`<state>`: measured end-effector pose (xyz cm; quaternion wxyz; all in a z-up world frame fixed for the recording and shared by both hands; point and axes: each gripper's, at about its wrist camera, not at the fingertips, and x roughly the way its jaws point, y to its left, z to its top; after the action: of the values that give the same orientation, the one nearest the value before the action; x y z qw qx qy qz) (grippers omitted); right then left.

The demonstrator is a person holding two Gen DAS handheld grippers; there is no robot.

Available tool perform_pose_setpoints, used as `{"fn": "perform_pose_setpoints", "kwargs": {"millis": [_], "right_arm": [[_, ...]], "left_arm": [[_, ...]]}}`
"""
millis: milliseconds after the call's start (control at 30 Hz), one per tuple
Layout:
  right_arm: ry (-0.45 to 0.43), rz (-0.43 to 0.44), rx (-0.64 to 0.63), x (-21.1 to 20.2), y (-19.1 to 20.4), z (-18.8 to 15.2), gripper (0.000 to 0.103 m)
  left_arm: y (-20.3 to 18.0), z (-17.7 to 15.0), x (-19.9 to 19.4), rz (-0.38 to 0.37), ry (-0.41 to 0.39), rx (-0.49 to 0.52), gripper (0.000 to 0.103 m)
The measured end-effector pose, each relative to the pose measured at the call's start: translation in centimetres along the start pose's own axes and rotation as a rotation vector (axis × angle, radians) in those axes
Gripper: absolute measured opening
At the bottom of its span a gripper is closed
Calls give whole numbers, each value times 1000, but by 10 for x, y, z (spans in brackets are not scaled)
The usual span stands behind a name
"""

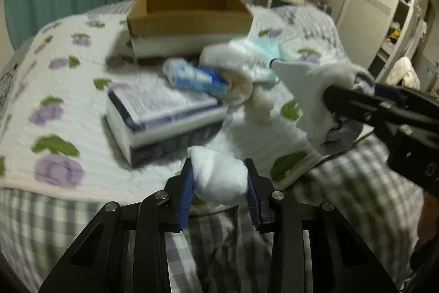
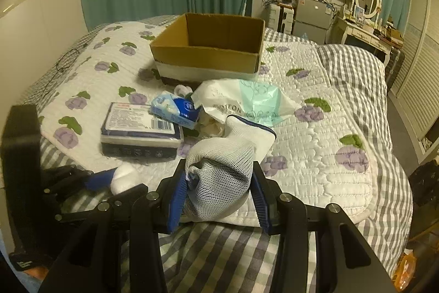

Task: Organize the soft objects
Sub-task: 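Grasp the white cotton ball with the left tool while the right tool grasps the grey-white sock, then carry both items over the cardboard box and open both tools to drop them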

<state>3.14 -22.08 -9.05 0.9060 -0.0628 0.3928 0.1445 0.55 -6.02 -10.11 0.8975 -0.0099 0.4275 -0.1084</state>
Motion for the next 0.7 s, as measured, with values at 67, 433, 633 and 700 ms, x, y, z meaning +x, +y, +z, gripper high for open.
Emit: {"fn": "perform_pose_setpoints", "kwargs": {"millis": [67, 433, 633, 700], "right_arm": [[-21, 5, -6, -8, 2, 5, 43], [-244, 1, -77, -74, 9, 85, 43], [-333, 12, -125, -84, 15, 146, 43], [-344, 17, -128, -78, 14, 163, 43]], "left_arm": [[0, 11, -16, -3, -41, 13, 34], [6, 105, -78, 40, -258, 68, 34], [24, 161, -75, 72, -320, 73, 34], [28, 177, -73, 74, -330, 67, 34]]}}
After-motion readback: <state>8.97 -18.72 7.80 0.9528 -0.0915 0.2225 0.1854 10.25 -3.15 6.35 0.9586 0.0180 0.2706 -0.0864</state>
